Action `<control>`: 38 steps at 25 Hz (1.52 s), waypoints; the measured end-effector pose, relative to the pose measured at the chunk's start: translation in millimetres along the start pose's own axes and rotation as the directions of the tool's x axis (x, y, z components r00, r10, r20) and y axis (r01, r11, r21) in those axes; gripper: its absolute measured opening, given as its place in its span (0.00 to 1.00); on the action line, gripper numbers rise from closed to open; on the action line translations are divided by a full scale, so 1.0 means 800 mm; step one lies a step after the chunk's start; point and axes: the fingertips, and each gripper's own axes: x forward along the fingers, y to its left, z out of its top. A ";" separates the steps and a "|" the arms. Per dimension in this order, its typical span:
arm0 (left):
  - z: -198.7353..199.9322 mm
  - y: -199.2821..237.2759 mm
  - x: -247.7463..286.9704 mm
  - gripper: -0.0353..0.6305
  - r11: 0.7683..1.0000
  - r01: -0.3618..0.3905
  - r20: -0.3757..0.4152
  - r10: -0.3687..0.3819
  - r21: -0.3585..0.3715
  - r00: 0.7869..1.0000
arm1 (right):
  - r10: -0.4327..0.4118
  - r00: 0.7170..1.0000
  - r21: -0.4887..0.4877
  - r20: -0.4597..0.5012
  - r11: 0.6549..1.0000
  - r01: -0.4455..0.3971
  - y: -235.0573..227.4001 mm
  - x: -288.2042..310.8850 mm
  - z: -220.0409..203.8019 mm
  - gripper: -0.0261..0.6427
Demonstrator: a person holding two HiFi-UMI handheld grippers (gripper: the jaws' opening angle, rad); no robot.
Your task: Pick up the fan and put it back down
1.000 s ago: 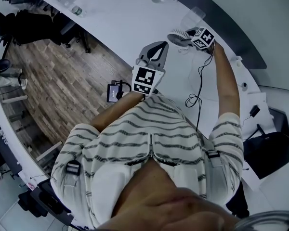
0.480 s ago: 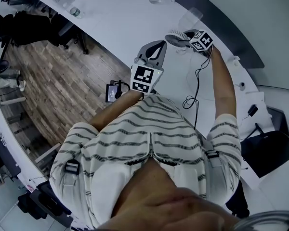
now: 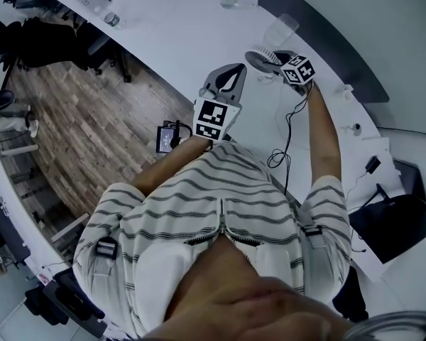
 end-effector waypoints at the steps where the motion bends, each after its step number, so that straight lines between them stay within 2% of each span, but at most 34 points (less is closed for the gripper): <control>1: 0.000 0.000 -0.001 0.06 1.000 0.000 0.001 0.000 0.000 1.000 | -0.013 1.000 0.013 0.011 1.000 0.013 -0.001 -0.001 0.000 0.37; 8: -0.001 0.001 -0.007 0.06 1.000 -0.004 0.002 0.004 -0.004 1.000 | -0.081 0.987 0.152 0.141 0.987 0.059 0.005 -0.015 0.010 0.37; 15: 0.001 -0.004 -0.009 0.06 1.000 0.007 0.009 -0.007 -0.006 1.000 | -0.202 0.965 0.235 0.169 0.959 0.159 0.018 -0.029 0.019 0.37; 22: 0.003 -0.008 -0.012 0.06 1.000 0.017 0.016 -0.016 -0.012 1.000 | -0.334 0.916 0.332 0.221 0.909 0.251 0.033 -0.058 0.036 0.37; 27: 0.005 -0.013 -0.012 0.06 1.000 0.027 0.022 -0.027 -0.011 0.999 | -0.423 0.869 0.416 0.257 0.860 0.296 0.042 -0.081 0.048 0.37; 38: 0.004 -0.015 -0.021 0.06 0.999 0.036 0.023 -0.036 -0.010 0.999 | -0.537 0.784 0.501 0.310 0.794 0.345 0.090 -0.120 0.081 0.37</control>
